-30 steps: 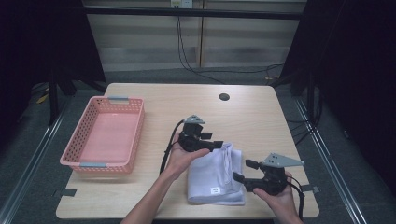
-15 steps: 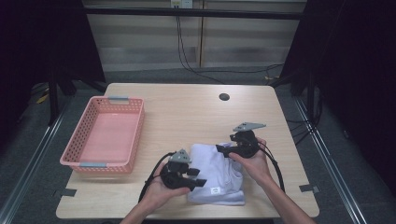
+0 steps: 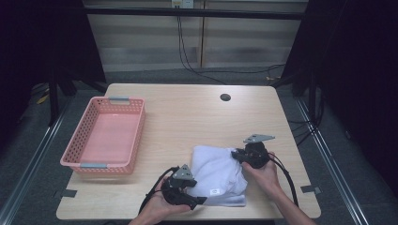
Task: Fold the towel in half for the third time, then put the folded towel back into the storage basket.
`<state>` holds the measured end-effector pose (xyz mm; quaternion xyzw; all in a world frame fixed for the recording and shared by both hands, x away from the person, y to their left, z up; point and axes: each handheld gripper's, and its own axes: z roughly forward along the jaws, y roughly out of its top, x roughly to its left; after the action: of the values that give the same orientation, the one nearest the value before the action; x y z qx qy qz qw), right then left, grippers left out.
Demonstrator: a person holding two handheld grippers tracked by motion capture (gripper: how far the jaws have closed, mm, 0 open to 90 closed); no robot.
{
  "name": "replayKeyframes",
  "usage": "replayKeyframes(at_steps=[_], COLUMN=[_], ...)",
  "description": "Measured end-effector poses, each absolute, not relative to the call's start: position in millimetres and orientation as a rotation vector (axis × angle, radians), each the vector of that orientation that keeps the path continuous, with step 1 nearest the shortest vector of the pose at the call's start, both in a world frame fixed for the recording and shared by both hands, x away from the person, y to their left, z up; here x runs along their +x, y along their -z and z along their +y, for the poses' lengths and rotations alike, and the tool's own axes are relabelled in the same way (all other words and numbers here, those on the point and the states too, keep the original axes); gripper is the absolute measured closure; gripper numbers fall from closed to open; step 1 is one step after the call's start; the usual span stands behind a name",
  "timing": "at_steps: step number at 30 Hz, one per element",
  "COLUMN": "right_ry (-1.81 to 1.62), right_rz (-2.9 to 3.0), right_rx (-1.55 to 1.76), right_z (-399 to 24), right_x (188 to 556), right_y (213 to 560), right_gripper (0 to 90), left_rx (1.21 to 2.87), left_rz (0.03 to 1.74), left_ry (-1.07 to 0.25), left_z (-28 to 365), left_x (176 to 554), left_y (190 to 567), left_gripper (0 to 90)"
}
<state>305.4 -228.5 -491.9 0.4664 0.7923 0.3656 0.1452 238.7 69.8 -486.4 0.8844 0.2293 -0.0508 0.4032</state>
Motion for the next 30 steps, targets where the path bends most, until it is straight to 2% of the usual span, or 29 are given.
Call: replayKeyframes(at_steps=[1,3,4,5,8,10,17,19,30], right_ry=[-1.062,-1.052,-1.032,-1.001,-1.037,-1.045,-1.197,-1.194,-1.115], right_rz=[2.283,2.279,2.267,2.253,2.265,2.278,2.281,2.302,2.379], right_rx=[1.346,1.356,1.359,1.365,1.375,1.370,1.428,1.416,1.379], right_z=[-230.1,-231.3,-231.7,-232.0,-240.4,-245.0,-256.2,-252.0,-237.2], right_x=[306.3,308.0,308.3,308.2,310.1,307.5,307.4,308.2,310.6], right_y=[493.0,493.2,492.7,491.9,488.7,485.6,487.6,486.8,498.6], right_gripper=[71.2,62.1,51.7,44.9,34.2,30.4,23.2,18.5,16.9], left_rx=[2.227,2.201,2.199,2.200,2.217,2.225,2.230,2.245,2.276], left_rz=[0.588,0.608,0.631,0.658,0.690,0.713,0.700,0.687,0.625], left_ry=[0.132,0.147,0.146,0.137,0.118,0.119,0.103,0.100,0.114], left_z=[73.3,82.7,87.5,91.9,105.6,112.1,106.0,102.2,84.0], left_x=[238.6,238.5,238.5,238.2,236.4,236.8,240.9,240.1,240.1], left_y=[484.7,483.6,484.0,484.8,487.9,489.3,488.1,489.5,494.2], left_gripper=[27.1,27.8,27.6,26.9,24.9,24.8,24.2,23.4,20.9])
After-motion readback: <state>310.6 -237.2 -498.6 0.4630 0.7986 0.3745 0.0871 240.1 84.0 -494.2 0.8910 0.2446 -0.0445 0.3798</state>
